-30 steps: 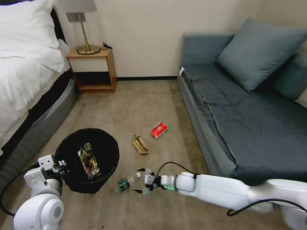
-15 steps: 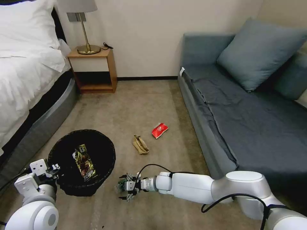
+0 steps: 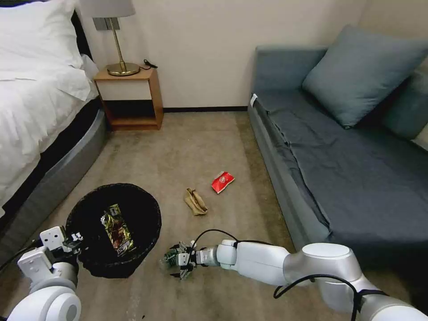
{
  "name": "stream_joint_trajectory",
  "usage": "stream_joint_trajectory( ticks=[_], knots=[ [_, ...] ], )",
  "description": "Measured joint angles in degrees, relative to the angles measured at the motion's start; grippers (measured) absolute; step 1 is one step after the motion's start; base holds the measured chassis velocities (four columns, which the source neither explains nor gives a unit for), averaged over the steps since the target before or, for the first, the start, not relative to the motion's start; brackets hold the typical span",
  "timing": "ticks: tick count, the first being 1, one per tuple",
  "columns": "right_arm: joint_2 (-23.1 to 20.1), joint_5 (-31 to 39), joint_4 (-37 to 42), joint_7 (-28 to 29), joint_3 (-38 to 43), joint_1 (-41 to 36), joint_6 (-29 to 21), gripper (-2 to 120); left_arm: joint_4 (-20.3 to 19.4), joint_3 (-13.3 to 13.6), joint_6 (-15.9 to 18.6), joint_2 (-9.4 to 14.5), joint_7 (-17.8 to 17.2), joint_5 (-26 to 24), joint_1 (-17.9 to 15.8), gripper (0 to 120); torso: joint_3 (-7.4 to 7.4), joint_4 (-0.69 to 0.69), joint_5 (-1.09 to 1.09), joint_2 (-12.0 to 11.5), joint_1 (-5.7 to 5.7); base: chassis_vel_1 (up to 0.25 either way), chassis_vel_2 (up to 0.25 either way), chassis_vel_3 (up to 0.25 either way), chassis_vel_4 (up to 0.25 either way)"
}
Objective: Pick up the trash bin, then pick up the garbage on the floor and place it into the trash bin.
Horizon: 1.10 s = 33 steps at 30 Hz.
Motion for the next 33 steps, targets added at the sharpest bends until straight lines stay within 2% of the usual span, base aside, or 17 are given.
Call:
stream_joint_trajectory(
  ticks=[10, 12, 14, 17, 18, 22, 23, 25, 27, 29, 33],
  knots=[
    [2.0, -0.9, -5.1, -2.0, 1.6, -0.9, -0.1, 97, 0.2, 0.1, -0.2, 0.2, 0.0, 0.0, -0.1, 2, 0.0, 0.0, 0.0, 0.0, 0.0, 0.0, 0.0, 0.0, 0.0],
    [2.0, -0.9, -5.2, -2.2, 1.8, -1.0, -0.2, 87, 0.4, 0.2, -0.2, 0.3, 0.0, 0.0, -0.2, 2, 0.0, 0.0, 0.0, 0.0, 0.0, 0.0, 0.0, 0.0, 0.0],
    [1.9, -0.8, -5.2, -2.3, 1.8, -1.0, -0.2, 83, 0.4, 0.2, -0.2, 0.3, 0.0, 0.0, -0.2, 2, 0.0, 0.0, 0.0, 0.0, 0.0, 0.0, 0.0, 0.0, 0.0],
    [1.9, -0.7, -5.2, -2.5, 1.9, -1.2, -0.3, 68, 0.5, 0.2, -0.3, 0.3, 0.0, 0.0, -0.3, 2, 0.0, 0.0, 0.0, 0.0, 0.0, 0.0, 0.0, 0.0, 0.0],
    [1.9, -0.7, -5.2, -2.5, 1.9, -1.2, -0.3, 68, 0.5, 0.2, -0.3, 0.3, 0.0, 0.0, -0.3, 2, 0.0, 0.0, 0.0, 0.0, 0.0, 0.0, 0.0, 0.0, 0.0],
    [1.9, -0.6, -5.2, -2.6, 2.0, -1.4, -0.3, 51, 0.7, 0.3, -0.4, 0.3, 0.0, 0.0, -0.2, 2, 0.0, 0.0, 0.0, 0.0, 0.0, 0.0, 0.0, 0.0, 0.0],
    [1.9, -0.6, -5.2, -2.6, 2.0, -1.4, -0.3, 51, 0.7, 0.3, -0.4, 0.3, 0.0, 0.0, -0.2, 2, 0.0, 0.0, 0.0, 0.0, 0.0, 0.0, 0.0, 0.0, 0.0],
    [1.7, -0.6, -5.0, -2.7, 2.0, -1.4, -0.3, 40, 0.7, 0.3, -0.4, 0.3, 0.0, 0.0, -0.2, 2, 0.0, 0.0, 0.0, 0.0, 0.0, 0.0, 0.0, 0.0, 0.0],
    [1.6, -0.6, -4.9, -2.8, 2.1, -1.4, -0.3, 39, 0.7, 0.3, -0.5, 0.3, 0.0, 0.0, -0.2, 2, 0.0, 0.0, 0.0, 0.0, 0.0, 0.0, 0.0, 0.0, 0.0],
    [0.8, -0.5, -3.9, -2.8, 2.1, -1.4, -0.4, 28, 0.8, 0.3, -0.5, 0.2, 0.0, 0.0, -0.2, 2, 0.0, 0.0, 0.01, 0.0, 0.0, 0.0, 0.0, 0.0, 0.0],
    [-2.1, 0.1, -0.2, -2.7, 2.1, -0.7, -1.4, 20, 1.1, 0.0, -0.5, 0.3, 0.0, 0.0, -0.2, 2, 0.0, 0.01, 0.01, 0.0, 0.0, 0.0, 0.0, 0.0, 0.0]
  ],
)
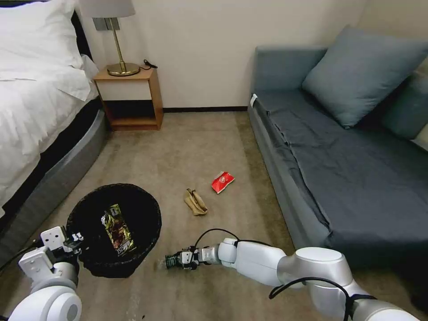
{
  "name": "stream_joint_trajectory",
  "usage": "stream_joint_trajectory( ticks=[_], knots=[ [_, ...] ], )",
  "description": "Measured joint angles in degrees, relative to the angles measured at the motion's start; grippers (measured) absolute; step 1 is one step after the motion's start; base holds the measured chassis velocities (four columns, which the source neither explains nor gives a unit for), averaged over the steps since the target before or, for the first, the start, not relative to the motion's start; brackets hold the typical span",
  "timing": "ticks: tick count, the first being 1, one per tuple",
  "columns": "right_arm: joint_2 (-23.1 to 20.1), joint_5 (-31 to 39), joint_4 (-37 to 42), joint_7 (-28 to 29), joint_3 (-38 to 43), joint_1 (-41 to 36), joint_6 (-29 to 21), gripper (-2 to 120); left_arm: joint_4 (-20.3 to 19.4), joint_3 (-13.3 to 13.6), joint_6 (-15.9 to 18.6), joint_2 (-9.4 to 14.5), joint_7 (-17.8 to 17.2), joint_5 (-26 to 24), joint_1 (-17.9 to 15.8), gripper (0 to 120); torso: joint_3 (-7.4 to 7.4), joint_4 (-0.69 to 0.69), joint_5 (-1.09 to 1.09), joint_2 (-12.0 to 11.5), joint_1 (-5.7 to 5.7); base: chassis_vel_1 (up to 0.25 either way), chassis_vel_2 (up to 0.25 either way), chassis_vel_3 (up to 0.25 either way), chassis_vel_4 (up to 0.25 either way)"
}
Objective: Pick up the trash bin, then pick up the garbage on the floor and place it into the trash bin.
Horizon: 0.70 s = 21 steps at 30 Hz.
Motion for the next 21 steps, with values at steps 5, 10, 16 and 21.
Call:
stream_joint_trajectory(
  ticks=[5, 10, 16, 21],
  knots=[
    [-4.8, 0.6, 6.2, 0.6, 0.9, 1.4, -1.0, 16, 0.0, -0.5, 0.0, 0.3, 0.0, -0.3, 0.0, 2, 0.0, 0.0, 0.0, 0.0, 0.0, 0.0, 0.0, 0.0, 0.0],
    [-10.4, -3.0, 9.5, 0.2, 6.0, 3.0, 0.8, 16, 0.8, -0.5, 0.0, 0.7, 0.0, -0.4, -0.5, 2, 0.0, 0.0, 0.02, 0.0, 0.0, 0.0, 0.0, 0.0, 0.0],
    [-16.9, -7.7, 10.5, 0.1, 15.7, 4.0, 3.1, 16, 1.4, 0.0, 0.0, 1.0, 0.0, -0.4, -1.1, 2, 0.0, -0.03, 0.01, 0.0, 0.0, 0.0, 0.0, 0.0, 0.0],
    [-20.3, -10.1, 16.0, 1.1, 24.3, 5.5, 3.0, 16, 1.9, 0.5, 0.1, 1.1, 0.0, -0.3, -1.6, 2, 0.0, -0.02, 0.01, 0.0, 0.0, 0.0, 0.0, 0.0, 0.0]
  ],
)
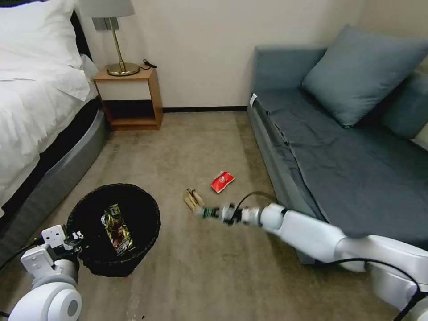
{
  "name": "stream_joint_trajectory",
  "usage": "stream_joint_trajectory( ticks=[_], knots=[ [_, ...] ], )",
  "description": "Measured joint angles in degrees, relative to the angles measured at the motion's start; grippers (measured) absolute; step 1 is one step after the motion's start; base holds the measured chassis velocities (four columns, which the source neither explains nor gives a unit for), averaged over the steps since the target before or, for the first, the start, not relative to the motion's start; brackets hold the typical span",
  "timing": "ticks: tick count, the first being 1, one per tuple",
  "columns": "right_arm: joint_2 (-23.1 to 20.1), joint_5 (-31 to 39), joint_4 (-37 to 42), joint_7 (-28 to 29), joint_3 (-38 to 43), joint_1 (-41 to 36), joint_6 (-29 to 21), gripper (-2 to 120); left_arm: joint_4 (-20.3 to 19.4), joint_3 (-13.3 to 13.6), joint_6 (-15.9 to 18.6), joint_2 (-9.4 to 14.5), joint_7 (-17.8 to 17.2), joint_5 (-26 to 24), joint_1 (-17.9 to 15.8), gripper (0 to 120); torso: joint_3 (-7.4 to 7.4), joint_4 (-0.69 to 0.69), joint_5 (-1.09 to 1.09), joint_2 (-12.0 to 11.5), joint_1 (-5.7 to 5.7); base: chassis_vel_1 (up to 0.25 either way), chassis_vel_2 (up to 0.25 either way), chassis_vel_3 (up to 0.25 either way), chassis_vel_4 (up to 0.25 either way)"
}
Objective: Pick up the trash bin, then pick up the garbage on the floor and place it into the trash bin.
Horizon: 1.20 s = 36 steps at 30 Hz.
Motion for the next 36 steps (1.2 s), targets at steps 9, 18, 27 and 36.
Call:
stream_joint_trajectory(
  ticks=[9, 18, 27, 36],
  knots=[
    [-2.9, 13.3, 28.1, 6.4, 4.6, 3.0, -12.0, 16, 0.6, 0.5, 0.2, 0.0, -0.1, 0.3, -0.5, 2, -0.01, 0.03, -0.03, 0.0, 0.0, 0.0, 0.0, 0.0, 0.0],
    [4.9, 29.7, 45.2, 21.5, -7.4, 4.5, -20.4, 16, 0.6, 0.7, 0.3, 0.0, -0.1, 0.4, -0.6, 2, -0.01, 0.02, -0.03, 0.0, 0.0, 0.0, 0.0, 0.0, 0.0],
    [14.9, 28.7, 34.3, 26.2, -17.3, 3.5, -18.3, 16, -0.3, 1.4, 0.3, -0.3, -0.2, 0.7, -0.3, 2, 0.0, 0.02, -0.03, 0.0, 0.0, 0.0, 0.0, 0.0, 0.0],
    [15.6, 24.9, 29.6, 25.4, -18.1, 2.7, -16.8, 18, -0.9, 1.7, 0.4, -0.6, -0.3, 1.0, -0.2, 2, 0.0, 0.01, -0.02, 0.0, 0.0, 0.0, 0.0, 0.0, 0.0]
  ],
)
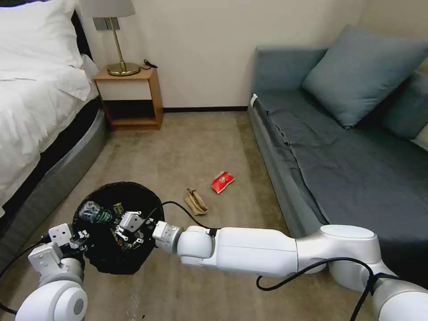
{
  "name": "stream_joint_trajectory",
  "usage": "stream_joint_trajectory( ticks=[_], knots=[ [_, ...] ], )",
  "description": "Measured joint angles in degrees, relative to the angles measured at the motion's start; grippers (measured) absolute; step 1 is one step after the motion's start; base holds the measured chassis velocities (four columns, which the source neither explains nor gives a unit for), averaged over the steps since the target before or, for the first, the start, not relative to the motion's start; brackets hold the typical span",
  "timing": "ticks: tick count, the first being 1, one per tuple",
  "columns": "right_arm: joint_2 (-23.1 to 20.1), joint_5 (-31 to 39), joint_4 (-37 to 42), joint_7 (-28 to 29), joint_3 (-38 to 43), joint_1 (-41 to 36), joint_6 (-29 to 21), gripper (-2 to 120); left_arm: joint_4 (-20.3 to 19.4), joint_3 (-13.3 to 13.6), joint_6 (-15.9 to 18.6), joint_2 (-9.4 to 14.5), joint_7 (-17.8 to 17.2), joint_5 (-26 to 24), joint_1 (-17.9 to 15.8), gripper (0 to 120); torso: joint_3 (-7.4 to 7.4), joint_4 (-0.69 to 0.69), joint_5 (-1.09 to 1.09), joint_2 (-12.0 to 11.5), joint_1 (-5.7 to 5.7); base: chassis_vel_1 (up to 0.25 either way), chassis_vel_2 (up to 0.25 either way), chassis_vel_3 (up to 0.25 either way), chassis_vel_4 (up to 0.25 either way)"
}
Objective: Pick up the trash bin, then pick up the garbage on the floor and place it into the trash bin.
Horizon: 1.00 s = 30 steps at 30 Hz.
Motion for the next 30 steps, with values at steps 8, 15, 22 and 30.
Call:
stream_joint_trajectory(
  ticks=[8, 15, 22, 30],
  knots=[
    [-1.5, -0.7, 1.8, -0.5, 1.2, -0.5, 0.2, 51, 0.2, 0.3, 0.1, -0.1, 0.0, 0.2, -0.2, 2, 0.0, 0.01, 0.01, 0.0, 0.0, 0.0, 0.0, 0.0, 0.0],
    [-2.1, -0.5, 3.6, -0.5, 1.8, -0.7, -0.3, 74, 0.5, 0.5, 0.1, -0.1, 0.0, 0.3, -0.5, 2, 0.0, 0.01, 0.01, 0.0, 0.0, 0.0, 0.0, 0.0, 0.0],
    [-2.4, -0.3, 6.2, 0.1, 6.1, -1.3, -1.3, 99, 1.0, 0.4, 0.1, 0.1, 0.0, 0.1, -0.8, 2, 0.0, 0.02, 0.01, 0.0, 0.0, 0.0, 0.0, 0.0, 0.0],
    [-7.9, 2.4, 16.7, 2.9, 19.2, -1.7, -6.8, 100, 1.6, -0.2, 0.3, 0.8, 0.0, -0.9, -1.9, 2, 0.0, 0.03, 0.03, 0.0, 0.0, 0.0, 0.0, 0.0, 0.0]
  ],
)
